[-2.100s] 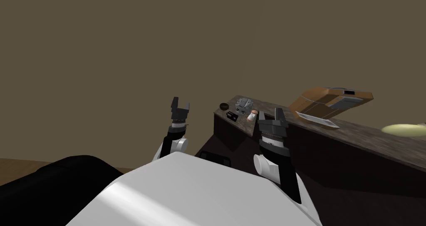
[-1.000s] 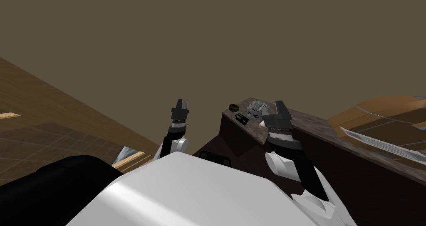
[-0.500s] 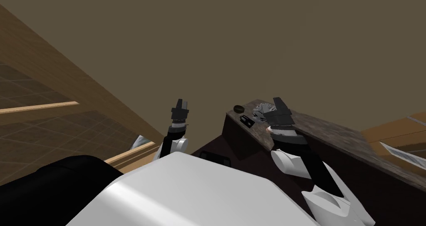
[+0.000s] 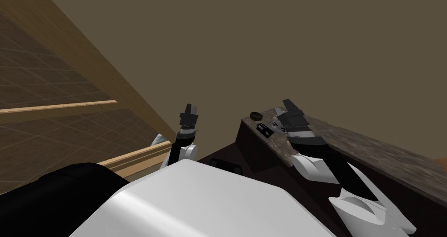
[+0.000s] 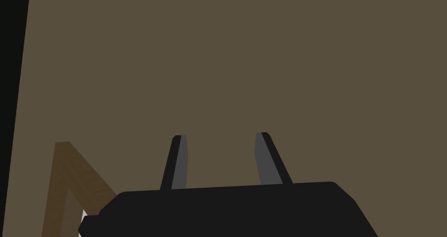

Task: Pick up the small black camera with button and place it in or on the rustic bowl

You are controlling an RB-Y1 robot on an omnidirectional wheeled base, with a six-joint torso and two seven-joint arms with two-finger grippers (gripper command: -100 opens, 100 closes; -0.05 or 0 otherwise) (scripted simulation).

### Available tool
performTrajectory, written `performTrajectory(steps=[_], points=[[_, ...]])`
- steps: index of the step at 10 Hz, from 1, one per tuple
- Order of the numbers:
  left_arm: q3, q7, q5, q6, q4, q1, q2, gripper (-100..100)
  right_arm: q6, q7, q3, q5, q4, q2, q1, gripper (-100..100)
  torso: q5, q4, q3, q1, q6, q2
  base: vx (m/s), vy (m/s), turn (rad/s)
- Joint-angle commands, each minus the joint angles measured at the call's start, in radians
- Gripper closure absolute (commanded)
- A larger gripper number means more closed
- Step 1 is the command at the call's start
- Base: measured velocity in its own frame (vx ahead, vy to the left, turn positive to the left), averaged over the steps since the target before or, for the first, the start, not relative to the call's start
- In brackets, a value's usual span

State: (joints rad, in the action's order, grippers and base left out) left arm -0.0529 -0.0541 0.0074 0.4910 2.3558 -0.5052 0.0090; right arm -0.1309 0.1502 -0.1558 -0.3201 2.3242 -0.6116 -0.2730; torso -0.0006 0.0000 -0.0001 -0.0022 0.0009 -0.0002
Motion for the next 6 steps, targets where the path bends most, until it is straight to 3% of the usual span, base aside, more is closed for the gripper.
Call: performTrajectory(steps=[1,2,3,4,5,6], points=[[0.000,0.000,0.000,0.000,0.000,0.000,0.000,0,0.044,0.050,-0.014,-0.050,-0.006,-0.050,0.017,-100,0.000,0.000,0.000,0.000,0.000,0.000,-0.012,-0.027,0.231],[0.000,0.000,0.000,0.000,0.000,0.000,0.000,0,0.044,0.050,-0.014,-0.051,-0.006,-0.079,0.017,-100,0.000,0.000,0.000,0.000,-0.001,0.000,-0.008,-0.029,0.169],[0.000,0.000,0.000,0.000,0.000,0.000,0.000,0,0.088,0.092,-0.026,-0.095,-0.013,-0.111,0.034,-100,0.000,0.000,0.000,0.000,0.000,0.000,-0.006,-0.030,0.276],[0.000,0.000,0.000,0.000,0.000,0.000,0.000,0,0.088,0.095,-0.026,-0.097,-0.013,-0.140,0.034,-100,0.000,0.000,0.000,0.000,-0.001,-0.001,-0.005,-0.033,0.169],[0.000,0.000,0.000,0.000,0.000,0.000,0.000,0,0.133,0.135,-0.035,-0.141,-0.021,-0.172,0.048,-100,0.000,0.000,0.000,0.000,0.000,-0.001,-0.005,-0.040,0.269],[0.000,0.000,0.000,0.000,0.000,0.000,0.000,0,0.133,0.141,-0.035,-0.144,-0.021,-0.200,0.048,-100,0.000,0.000,0.000,-0.001,-0.001,-0.001,-0.005,-0.038,0.169]])
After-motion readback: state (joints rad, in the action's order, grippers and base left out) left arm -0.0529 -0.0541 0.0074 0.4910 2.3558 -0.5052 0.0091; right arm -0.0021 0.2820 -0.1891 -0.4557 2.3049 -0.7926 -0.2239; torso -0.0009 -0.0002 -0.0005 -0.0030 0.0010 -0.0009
